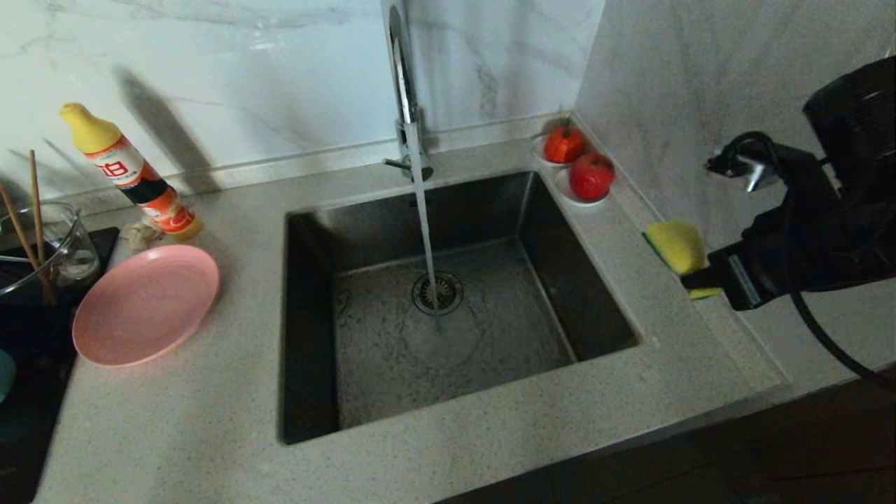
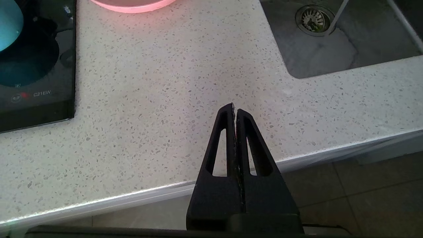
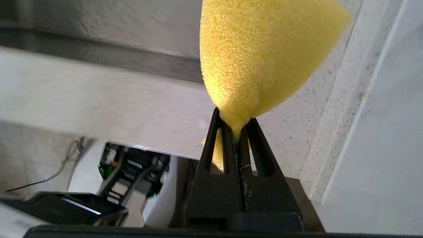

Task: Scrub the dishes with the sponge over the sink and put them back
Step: Pick up a bowl and the sponge

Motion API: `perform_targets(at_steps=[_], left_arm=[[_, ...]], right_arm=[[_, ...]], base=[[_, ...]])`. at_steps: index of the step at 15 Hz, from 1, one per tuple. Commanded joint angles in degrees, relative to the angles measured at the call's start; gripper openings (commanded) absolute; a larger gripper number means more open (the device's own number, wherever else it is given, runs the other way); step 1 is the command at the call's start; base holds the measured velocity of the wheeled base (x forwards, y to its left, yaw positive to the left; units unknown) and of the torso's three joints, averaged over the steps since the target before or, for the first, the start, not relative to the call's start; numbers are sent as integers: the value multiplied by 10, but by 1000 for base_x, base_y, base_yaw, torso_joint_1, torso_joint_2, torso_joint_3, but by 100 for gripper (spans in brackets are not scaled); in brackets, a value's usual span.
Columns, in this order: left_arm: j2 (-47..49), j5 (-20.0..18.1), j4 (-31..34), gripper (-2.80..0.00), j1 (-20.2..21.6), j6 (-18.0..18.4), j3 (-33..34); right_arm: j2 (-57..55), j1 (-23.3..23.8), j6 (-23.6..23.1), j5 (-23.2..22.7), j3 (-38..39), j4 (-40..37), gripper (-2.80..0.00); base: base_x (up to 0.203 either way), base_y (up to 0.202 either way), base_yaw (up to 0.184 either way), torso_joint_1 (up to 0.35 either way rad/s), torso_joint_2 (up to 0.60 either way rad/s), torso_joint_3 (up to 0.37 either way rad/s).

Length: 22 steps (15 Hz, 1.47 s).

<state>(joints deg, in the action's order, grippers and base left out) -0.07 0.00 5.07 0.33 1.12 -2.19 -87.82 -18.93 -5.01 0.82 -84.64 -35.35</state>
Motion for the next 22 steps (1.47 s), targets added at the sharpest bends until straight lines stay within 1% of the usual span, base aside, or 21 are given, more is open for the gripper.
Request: perform_targets(at_steps=[1, 3, 5, 6, 8, 11, 13, 14, 17, 22], left_arm=[[-1, 0, 0, -280, 0, 0, 0], [-1, 0, 0, -280, 0, 0, 0], [-2, 0, 0, -280, 0, 0, 0], [-2, 0, 0, -280, 0, 0, 0], [-1, 0, 0, -280, 0, 0, 0], [-1, 0, 0, -280, 0, 0, 0], [-1, 0, 0, -280, 0, 0, 0], [-2, 0, 0, -280, 0, 0, 0], [-2, 0, 0, -280, 0, 1, 0], [-1, -1, 0, -280, 0, -3, 0]], right_arm=[[71, -43, 7, 0, 16, -4, -280], [110, -104, 29, 4, 29, -9, -280], [149, -153, 54, 7, 64, -12, -280], [159, -173, 75, 9, 85, -13, -280], [168, -185, 104, 33, 105, -9, -280], [189, -205, 117, 37, 108, -11, -280], [202, -236, 145, 38, 121, -9, -280], [206, -241, 154, 38, 129, -9, -280], [221, -245, 154, 37, 157, -8, -280], [228, -244, 171, 37, 168, -9, -280]], base=[[0, 0, 0, 0, 0, 0], [0, 0, 0, 0, 0, 0], [0, 0, 0, 0, 0, 0], [0, 0, 0, 0, 0, 0], [0, 0, 0, 0, 0, 0], [0, 0, 0, 0, 0, 0], [0, 0, 0, 0, 0, 0], [0, 0, 0, 0, 0, 0], [0, 0, 0, 0, 0, 0], [0, 0, 0, 0, 0, 0]])
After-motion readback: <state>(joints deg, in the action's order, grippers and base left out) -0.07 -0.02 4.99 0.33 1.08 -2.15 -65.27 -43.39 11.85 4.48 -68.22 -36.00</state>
